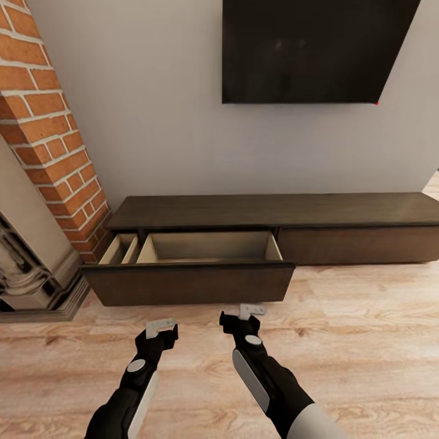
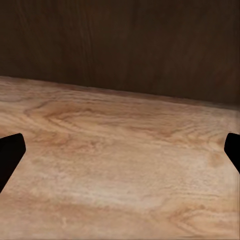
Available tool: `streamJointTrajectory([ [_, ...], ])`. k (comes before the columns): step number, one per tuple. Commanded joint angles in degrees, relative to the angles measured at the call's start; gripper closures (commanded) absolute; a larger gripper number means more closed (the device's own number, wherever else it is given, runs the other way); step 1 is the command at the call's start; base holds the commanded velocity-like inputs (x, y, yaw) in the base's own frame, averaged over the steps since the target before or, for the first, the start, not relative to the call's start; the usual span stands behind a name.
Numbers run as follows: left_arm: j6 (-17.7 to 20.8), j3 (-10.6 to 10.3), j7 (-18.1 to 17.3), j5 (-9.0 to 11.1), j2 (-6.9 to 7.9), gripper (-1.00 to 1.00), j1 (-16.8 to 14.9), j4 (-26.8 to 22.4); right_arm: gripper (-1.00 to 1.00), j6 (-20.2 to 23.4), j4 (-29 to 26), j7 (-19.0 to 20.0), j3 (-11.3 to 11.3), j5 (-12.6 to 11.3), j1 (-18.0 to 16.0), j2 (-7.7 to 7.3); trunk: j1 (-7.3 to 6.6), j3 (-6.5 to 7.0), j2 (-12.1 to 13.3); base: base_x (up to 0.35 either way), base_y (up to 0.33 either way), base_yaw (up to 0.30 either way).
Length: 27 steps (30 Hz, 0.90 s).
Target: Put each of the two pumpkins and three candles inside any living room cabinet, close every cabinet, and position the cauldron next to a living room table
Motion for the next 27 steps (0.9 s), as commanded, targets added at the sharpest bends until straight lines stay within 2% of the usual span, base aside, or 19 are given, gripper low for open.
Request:
streamJointTrajectory([
  [1, 0.3, -0.2, 0.4, 0.6, 0.03, -1.00, 0.0, -0.1, -1.00, -0.4, 0.3, -0.4, 0.1, -0.2, 0.0, 0.00, 0.21, -0.23, -0.4, 0.000, 0.000, 0.000],
  [15, 0.6, -0.1, 0.2, 0.6, 0.55, -1.00, 0.0, -0.7, -1.00, -1.4, 3.9, -0.3, -0.2, -0.1, 0.0, 0.00, 3.29, -2.75, -6.1, 0.000, 0.000, 0.000],
  [21, 0.8, 0.1, 0.2, 1.0, 3.22, -1.00, 0.0, -1.9, -1.00, -1.0, 4.0, -0.3, 0.1, -0.1, -0.1, 0.00, 4.61, -3.82, -8.5, 0.000, 0.000, 0.000],
  [27, 5.3, 0.1, 0.2, 1.1, 3.70, -1.00, 0.0, -4.9, -1.00, -0.6, 4.0, -0.4, 0.2, -0.1, -0.2, 0.00, 5.93, -4.90, -10.9, 0.000, 0.000, 0.000],
])
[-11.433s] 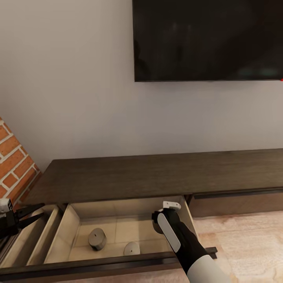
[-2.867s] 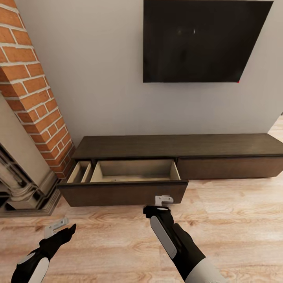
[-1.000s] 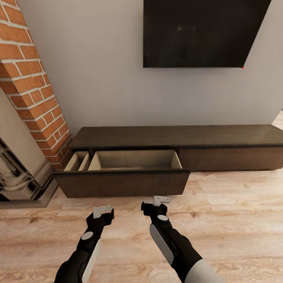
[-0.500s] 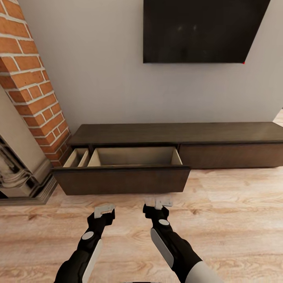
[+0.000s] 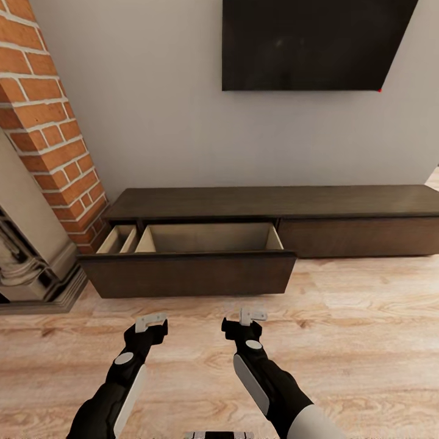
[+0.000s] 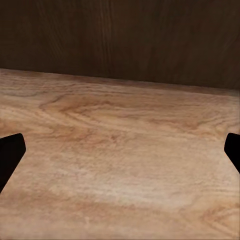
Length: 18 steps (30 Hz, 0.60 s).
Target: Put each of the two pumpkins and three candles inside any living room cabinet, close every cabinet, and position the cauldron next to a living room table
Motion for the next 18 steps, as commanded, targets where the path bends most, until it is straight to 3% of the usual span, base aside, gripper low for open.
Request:
streamJointTrajectory([
  [1, 0.5, -0.1, 0.5, 0.6, 0.04, -1.00, 0.0, -0.3, -1.00, 0.3, -0.1, -0.4, 0.1, -0.2, -0.1, 0.00, 0.20, -0.24, -0.4, 0.000, 0.000, 0.000],
  [9, 0.6, -0.2, 0.5, 0.6, 0.10, -1.00, 0.0, -0.7, -1.00, 0.3, -0.2, -0.4, 0.1, -0.1, -0.2, 0.00, 0.40, -2.01, -0.5, 0.000, 0.000, 0.000],
  [18, 0.4, -0.1, 0.5, 0.3, 0.23, -1.00, 0.0, -0.7, -1.00, 0.2, -0.2, -0.3, -0.1, -0.2, -0.2, -0.97, 0.40, -2.01, -0.5, 0.009, 0.000, 0.000],
])
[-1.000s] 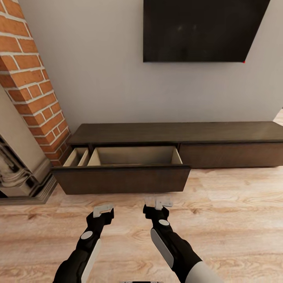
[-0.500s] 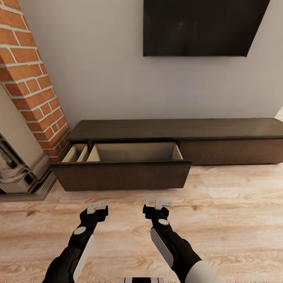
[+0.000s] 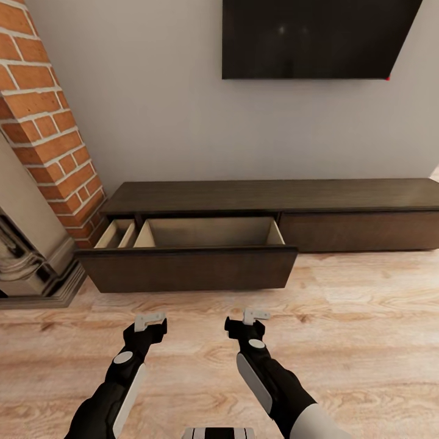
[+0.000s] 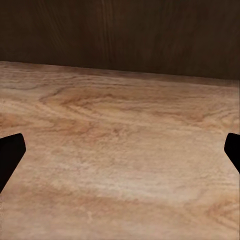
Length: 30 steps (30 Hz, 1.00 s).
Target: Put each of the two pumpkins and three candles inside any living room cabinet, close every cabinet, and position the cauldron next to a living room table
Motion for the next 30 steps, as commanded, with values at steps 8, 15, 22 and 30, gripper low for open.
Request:
streamJointTrajectory([
  [8, 0.1, 1.4, 0.4, 0.7, 2.17, -1.00, 0.0, 0.0, -1.00, 0.2, -0.2, -0.4, -0.1, -0.3, 0.0, -0.38, 0.00, -0.05, 0.0, 0.131, 0.000, 0.000],
  [15, 0.3, 1.4, 0.4, 0.4, 2.31, -1.00, 0.0, 0.1, -1.00, -0.1, -0.5, -0.8, -0.2, -0.3, 0.0, -0.37, 0.00, -0.05, 0.0, 0.063, 0.000, 0.000],
  [22, 0.2, 1.4, 0.4, 0.4, 2.31, -1.00, 0.0, 0.1, -1.00, 0.0, -0.4, -0.9, -0.1, -0.2, 0.1, -0.37, 0.00, -0.05, 0.0, 0.220, 0.000, 0.000],
  [30, 0.2, 1.4, 0.4, 0.4, 2.31, -1.00, 0.0, 0.1, -1.00, 0.0, -0.4, -0.9, -0.1, -0.2, 0.1, -0.37, 0.00, -0.05, 0.0, 0.251, 0.000, 0.000],
])
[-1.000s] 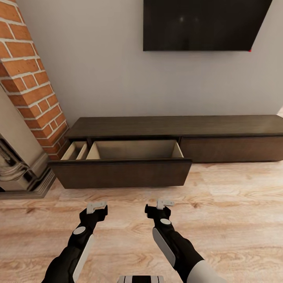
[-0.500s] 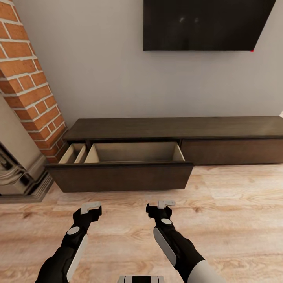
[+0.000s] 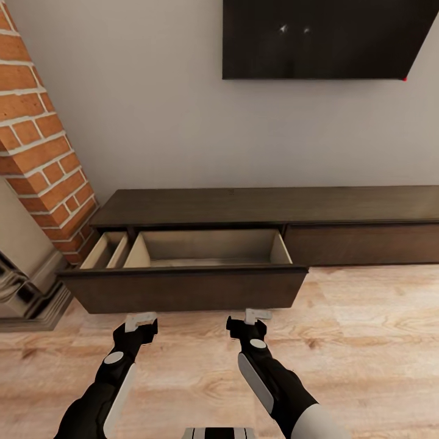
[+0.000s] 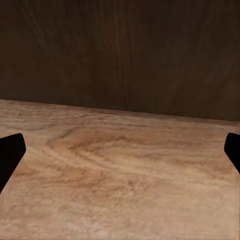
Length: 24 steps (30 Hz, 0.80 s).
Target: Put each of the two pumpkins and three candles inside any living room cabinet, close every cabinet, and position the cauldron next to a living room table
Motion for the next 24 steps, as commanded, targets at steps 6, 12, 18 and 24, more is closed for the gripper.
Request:
streamJointTrajectory([
  [6, 0.2, -0.2, 0.5, 0.5, 0.03, -1.00, 0.0, -0.1, -1.00, 0.3, 0.1, -0.4, 0.2, -0.3, -0.1, -0.06, 0.02, -0.05, 0.0, 0.287, 0.000, 0.000],
  [12, 0.2, -0.5, 0.4, 0.5, 0.03, -1.00, 0.0, -0.1, -1.00, 0.3, 0.0, -0.3, 0.2, -0.3, 0.0, -0.06, 0.02, -0.05, 0.0, 0.282, 0.000, 0.000],
  [18, 0.1, -0.8, 0.4, 0.6, 0.03, -1.00, 0.0, -0.1, -1.00, 0.1, 0.1, -0.3, 0.2, -0.3, 0.0, -0.12, 0.02, -0.05, 0.0, 0.091, 0.000, 0.000],
  [24, -1.8, -1.1, 0.4, 0.5, 0.03, -1.00, 0.0, 0.0, -1.00, 0.0, 0.3, -0.2, 0.2, -0.2, -0.1, -0.12, 0.02, -0.05, 0.0, 0.006, 0.000, 0.000],
])
